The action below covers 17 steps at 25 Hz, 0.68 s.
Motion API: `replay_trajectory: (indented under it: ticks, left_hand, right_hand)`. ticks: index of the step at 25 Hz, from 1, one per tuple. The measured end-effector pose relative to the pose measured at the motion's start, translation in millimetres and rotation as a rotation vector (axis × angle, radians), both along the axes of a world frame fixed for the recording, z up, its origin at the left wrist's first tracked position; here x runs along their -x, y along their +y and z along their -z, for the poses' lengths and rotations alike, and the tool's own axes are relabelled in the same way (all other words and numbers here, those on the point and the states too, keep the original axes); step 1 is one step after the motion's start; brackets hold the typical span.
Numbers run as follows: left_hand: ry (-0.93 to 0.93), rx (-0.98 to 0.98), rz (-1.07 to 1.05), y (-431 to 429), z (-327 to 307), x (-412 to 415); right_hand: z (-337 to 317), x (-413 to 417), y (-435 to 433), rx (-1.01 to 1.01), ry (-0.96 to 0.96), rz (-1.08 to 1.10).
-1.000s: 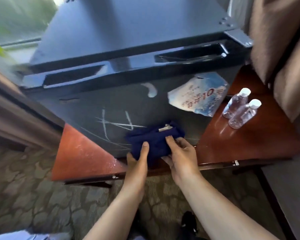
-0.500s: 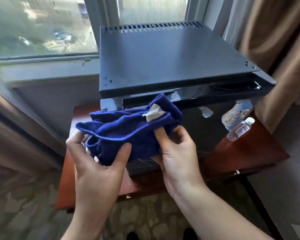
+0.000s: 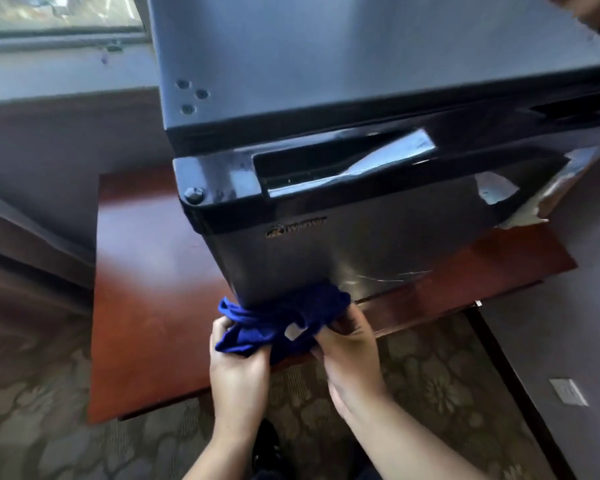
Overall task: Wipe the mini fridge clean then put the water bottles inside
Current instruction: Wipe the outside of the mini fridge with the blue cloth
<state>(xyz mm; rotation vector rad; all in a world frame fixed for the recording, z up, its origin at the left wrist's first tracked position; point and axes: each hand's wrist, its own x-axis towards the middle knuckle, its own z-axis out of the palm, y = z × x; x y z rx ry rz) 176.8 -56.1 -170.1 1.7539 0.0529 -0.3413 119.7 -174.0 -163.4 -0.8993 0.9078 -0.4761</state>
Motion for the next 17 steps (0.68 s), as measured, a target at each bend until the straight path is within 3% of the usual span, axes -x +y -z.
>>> replay_trajectory:
  ticks: [6, 11, 13, 17]
  left_hand:
    - [0.373, -0.145, -0.037, -24.8, 61.5, -0.6]
    - [0.812, 0.115, -0.157, -63.1, 63.9, 14.0]
    - [0.887, 0.225, -0.172, -94.9, 65.5, 22.9]
    - [0.915, 0.312, -0.003, -188.4, 60.9, 48.9]
  right_hand:
    - [86.1, -2.1, -27.8, -0.094, 0.274, -0.049]
    - [105.1, 13.6, -80.2, -0.086, 0.424, -0.115]
    - [102.7, 27.8, -118.6, -0.095, 0.425, -0.052]
    - [88.0, 65.7, -209.5, 0.017, 0.410, 0.029]
